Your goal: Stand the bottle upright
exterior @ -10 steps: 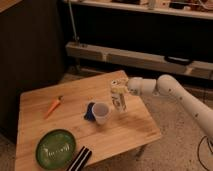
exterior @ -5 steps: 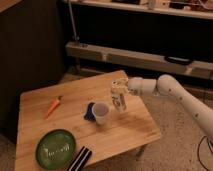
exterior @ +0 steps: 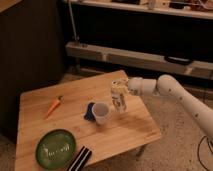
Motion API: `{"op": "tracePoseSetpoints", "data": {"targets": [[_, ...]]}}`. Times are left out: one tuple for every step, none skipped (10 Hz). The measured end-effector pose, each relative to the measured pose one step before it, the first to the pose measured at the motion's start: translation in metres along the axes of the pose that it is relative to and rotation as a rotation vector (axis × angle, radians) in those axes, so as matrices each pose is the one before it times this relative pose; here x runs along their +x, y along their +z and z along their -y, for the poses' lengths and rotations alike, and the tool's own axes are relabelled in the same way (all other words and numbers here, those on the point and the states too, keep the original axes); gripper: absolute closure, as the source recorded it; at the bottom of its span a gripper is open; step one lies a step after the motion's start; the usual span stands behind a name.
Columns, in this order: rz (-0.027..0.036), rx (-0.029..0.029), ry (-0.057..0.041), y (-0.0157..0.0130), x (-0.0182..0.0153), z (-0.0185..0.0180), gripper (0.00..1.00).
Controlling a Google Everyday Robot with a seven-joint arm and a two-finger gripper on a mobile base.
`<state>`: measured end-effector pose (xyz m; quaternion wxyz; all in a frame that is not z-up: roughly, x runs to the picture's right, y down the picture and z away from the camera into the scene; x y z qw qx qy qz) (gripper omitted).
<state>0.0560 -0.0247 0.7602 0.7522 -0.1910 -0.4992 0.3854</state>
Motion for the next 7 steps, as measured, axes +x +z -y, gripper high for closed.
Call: {"op": "tracePoseSetpoints", "data": {"targets": [[-0.00001,0.00011,-0.00005,-0.00004,0.0,0.00005,0.97],[0.00003,-0.00004,0.00005,0.00001,-0.00002,-0.00003,0.97],[0.00002,0.00005,-0.00008,-0.00003,-0.00001,0.00002,0.97],[-0.00004,0.00013,0.00011,-0.00007,0.00007,0.00003,0.97],[0.00008,-0.00003,0.00001,0.00001,-0.00005,-0.00001,0.97],[-0.00002,0.00006,-0.00004,-0.00004,-0.00001,0.00002,0.97],[-0.01232,0.00021,0.00704,-0.00124,0.0023,-0.00147,0.97]]}}
